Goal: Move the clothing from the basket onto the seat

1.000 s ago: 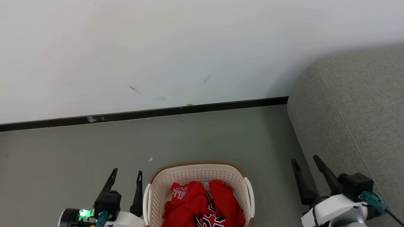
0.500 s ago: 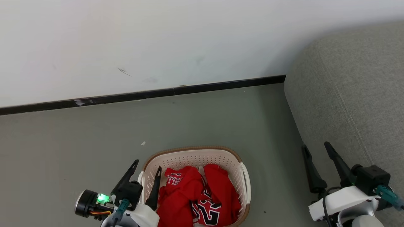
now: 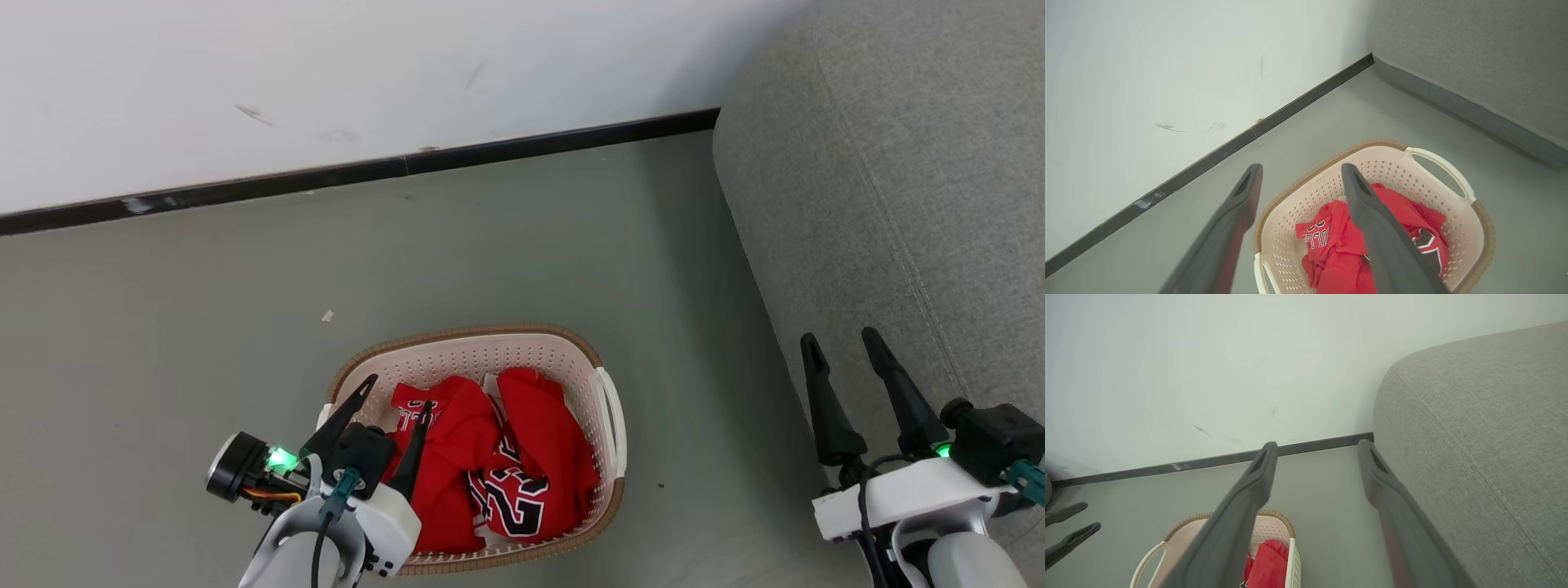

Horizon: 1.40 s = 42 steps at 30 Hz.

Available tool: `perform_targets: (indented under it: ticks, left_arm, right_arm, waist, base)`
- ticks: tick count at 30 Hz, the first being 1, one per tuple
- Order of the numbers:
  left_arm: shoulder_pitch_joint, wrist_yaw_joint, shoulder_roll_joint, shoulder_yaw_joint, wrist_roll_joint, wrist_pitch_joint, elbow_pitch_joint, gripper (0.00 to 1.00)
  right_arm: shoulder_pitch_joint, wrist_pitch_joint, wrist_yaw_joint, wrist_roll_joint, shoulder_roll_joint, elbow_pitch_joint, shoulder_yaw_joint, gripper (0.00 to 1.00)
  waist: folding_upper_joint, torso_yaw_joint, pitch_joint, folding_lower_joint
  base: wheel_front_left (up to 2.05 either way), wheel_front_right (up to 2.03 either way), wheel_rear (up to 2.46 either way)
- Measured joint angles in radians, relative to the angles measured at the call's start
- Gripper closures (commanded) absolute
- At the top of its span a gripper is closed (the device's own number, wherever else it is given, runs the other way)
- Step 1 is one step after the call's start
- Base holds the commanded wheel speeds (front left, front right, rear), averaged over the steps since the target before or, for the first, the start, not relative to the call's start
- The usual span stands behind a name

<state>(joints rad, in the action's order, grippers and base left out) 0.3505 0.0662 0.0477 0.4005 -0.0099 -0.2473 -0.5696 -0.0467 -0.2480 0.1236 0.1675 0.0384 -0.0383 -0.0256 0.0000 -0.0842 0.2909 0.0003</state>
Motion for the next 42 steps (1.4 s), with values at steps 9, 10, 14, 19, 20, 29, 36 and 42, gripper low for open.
perform_targets:
  ticks: [9, 10, 14, 19, 20, 29, 36, 42]
  left_arm:
    - [0.076, -0.003, 0.02, 0.016, 0.032, 0.001, -0.072, 0.0]
    - [0.083, -0.005, 0.022, 0.019, 0.039, 0.001, -0.081, 0.0]
    - [0.116, -0.007, 0.024, 0.025, 0.058, 0.001, -0.107, 0.0]
    - [0.159, -0.007, 0.025, 0.041, 0.079, 0.001, -0.134, 0.0]
    - [0.166, -0.007, 0.026, 0.043, 0.082, 0.001, -0.141, 0.0]
    - [0.221, 0.0, 0.049, 0.052, 0.111, 0.0, -0.195, 0.0]
    - [0.261, 0.012, 0.057, 0.054, 0.129, 0.0, -0.247, 0.0]
    - [0.291, 0.012, 0.072, 0.057, 0.135, 0.0, -0.28, 0.0]
  right_arm:
    - [-0.061, 0.0, 0.0, 0.015, 0.0, 0.042, 0.007, 0.0]
    - [-0.068, 0.0, 0.0, 0.02, 0.0, 0.046, 0.008, 0.0]
    - [-0.098, -0.002, 0.0, 0.027, 0.0, 0.062, 0.016, 0.0]
    - [-0.145, -0.002, 0.0, 0.038, 0.0, 0.069, 0.026, 0.0]
    - [-0.153, -0.002, 0.0, 0.04, 0.0, 0.072, 0.027, 0.0]
    - [-0.225, -0.003, 0.0, 0.062, 0.001, 0.086, 0.037, 0.0]
    - [-0.274, -0.003, 0.0, 0.07, 0.001, 0.092, 0.038, 0.0]
    - [-0.296, -0.003, 0.0, 0.07, 0.001, 0.094, 0.036, 0.0]
  waist:
    - [0.0, -0.041, 0.1, 0.0]
    - [0.0, -0.046, 0.112, 0.0]
    - [0.0, -0.064, 0.155, 0.0]
    - [0.0, -0.09, 0.218, -0.0001]
    - [0.0, -0.094, 0.228, 0.0]
    - [0.0, -0.129, 0.31, 0.0]
    - [0.0, -0.154, 0.366, 0.0]
    - [0.0, -0.169, 0.403, 0.0]
  base:
    - [0.0, 0.0, 0.0]
    - [0.0, 0.0, 0.0]
    - [0.0, 0.0, 0.0]
    - [0.0, 0.0, 0.0]
    - [0.0, 0.0, 0.0]
    - [0.0, 0.0, 0.0]
    - [0.0, 0.0, 0.0]
    - [0.0, 0.0, 0.0]
